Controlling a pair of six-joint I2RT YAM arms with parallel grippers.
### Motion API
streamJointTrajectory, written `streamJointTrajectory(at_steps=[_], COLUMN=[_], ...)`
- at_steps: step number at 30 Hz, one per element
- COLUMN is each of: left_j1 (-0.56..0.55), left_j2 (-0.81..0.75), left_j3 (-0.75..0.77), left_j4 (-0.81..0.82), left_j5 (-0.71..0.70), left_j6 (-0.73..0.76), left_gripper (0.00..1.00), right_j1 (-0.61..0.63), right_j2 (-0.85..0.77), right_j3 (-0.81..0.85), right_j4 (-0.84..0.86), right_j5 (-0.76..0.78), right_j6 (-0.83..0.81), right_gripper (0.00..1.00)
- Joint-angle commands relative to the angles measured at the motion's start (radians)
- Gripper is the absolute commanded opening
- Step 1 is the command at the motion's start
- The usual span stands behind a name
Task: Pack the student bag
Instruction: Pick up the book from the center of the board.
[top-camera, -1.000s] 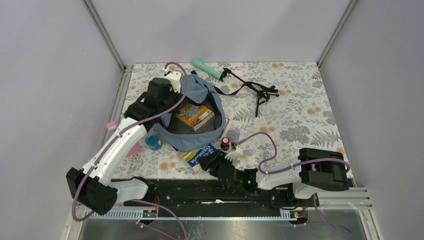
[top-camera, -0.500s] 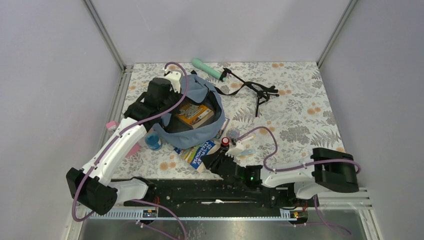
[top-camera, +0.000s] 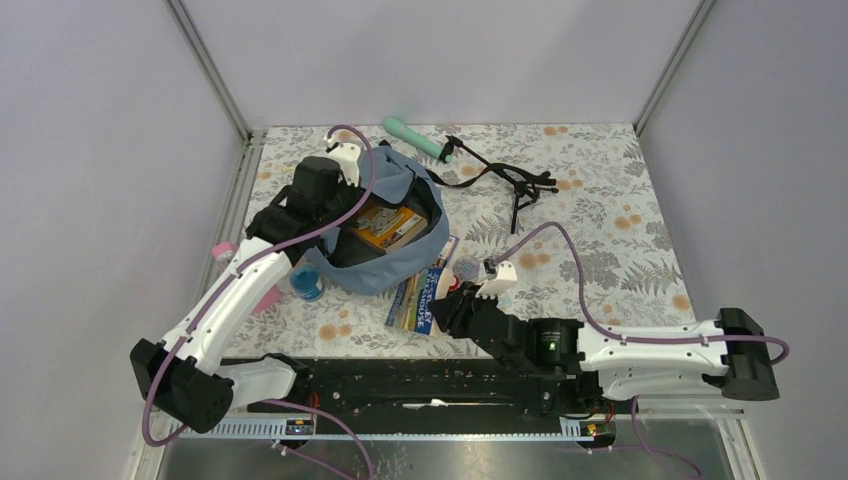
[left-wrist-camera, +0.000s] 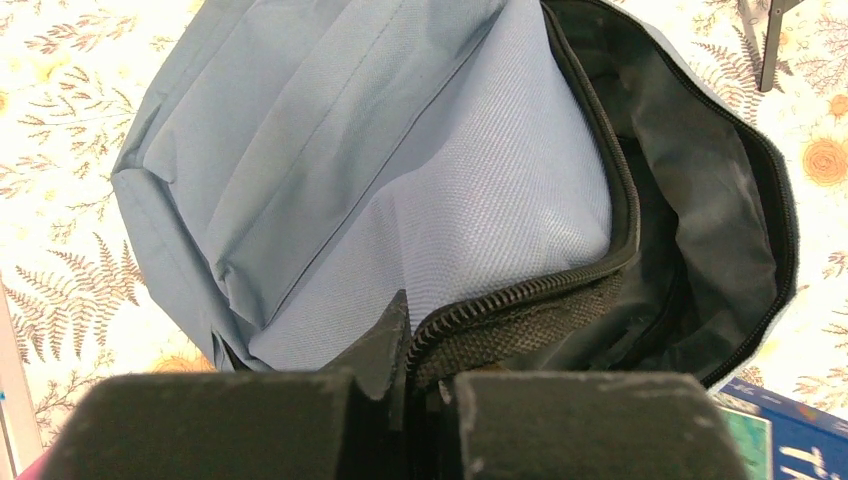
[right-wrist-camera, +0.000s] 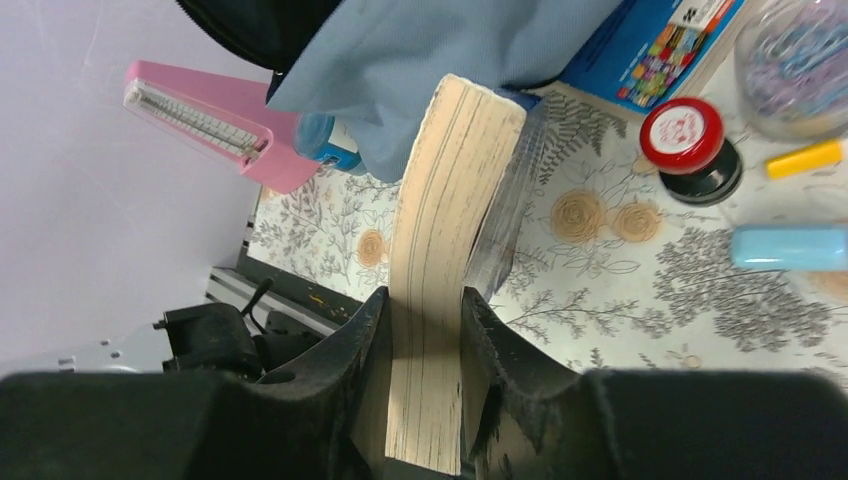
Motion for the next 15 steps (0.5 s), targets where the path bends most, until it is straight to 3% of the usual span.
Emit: streamJointTrajectory(at_steps=[1, 8, 15], left_j1=[0.0, 0.0, 0.0], left_j2=[-0.051, -0.051, -0.042], left_j3=[0.001, 0.006, 0.002], left_j4=[0.078, 0.072, 0.072], left_j5=[-0.027, -0.052, -0.065], left_j6=[0.008, 0.014, 0.02], left_gripper=[0.0, 0.0, 0.0], right_j1=[-0.006, -0.005, -0.039], right_j2=[-0.103, -0.21, -0.198], right_j3=[0.108, 0.196, 0.272], right_j4=[-0.021, -0.129, -0.129], right_j5=[0.099, 0.068, -0.016], right_j6=[-0.165, -0.372, -0.409], right_gripper=[0.0, 0.0, 0.0])
